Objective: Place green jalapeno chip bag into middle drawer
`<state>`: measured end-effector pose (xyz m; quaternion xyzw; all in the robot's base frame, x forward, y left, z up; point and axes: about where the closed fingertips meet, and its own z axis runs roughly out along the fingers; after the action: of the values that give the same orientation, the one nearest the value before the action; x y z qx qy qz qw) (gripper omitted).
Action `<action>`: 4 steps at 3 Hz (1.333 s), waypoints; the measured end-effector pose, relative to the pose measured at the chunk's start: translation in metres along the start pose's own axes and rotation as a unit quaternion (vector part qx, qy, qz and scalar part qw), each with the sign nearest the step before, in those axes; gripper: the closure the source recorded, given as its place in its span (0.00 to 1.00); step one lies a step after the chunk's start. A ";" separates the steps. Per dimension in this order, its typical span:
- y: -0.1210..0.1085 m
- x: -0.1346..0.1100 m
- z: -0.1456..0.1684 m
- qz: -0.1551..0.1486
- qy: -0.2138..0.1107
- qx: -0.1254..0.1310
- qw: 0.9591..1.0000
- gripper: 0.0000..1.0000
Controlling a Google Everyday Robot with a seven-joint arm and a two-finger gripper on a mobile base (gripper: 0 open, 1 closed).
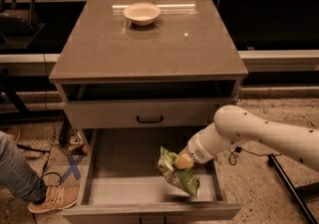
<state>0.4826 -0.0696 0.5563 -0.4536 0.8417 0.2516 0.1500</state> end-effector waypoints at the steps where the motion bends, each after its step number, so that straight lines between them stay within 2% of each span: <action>1: 0.015 0.002 0.030 -0.008 0.006 -0.040 0.999 1.00; 2: 0.025 0.004 0.050 -0.012 0.013 -0.069 0.997 1.00; 3: 0.032 0.006 0.066 -0.009 0.021 -0.089 0.996 0.74; 4: 0.035 0.005 0.074 -0.010 0.029 -0.098 0.995 0.51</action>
Offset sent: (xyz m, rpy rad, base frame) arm -0.0325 0.0525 -0.0519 0.0771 0.1393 0.1345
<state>0.4518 -0.0152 0.5023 -0.4812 0.8127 0.3180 0.0830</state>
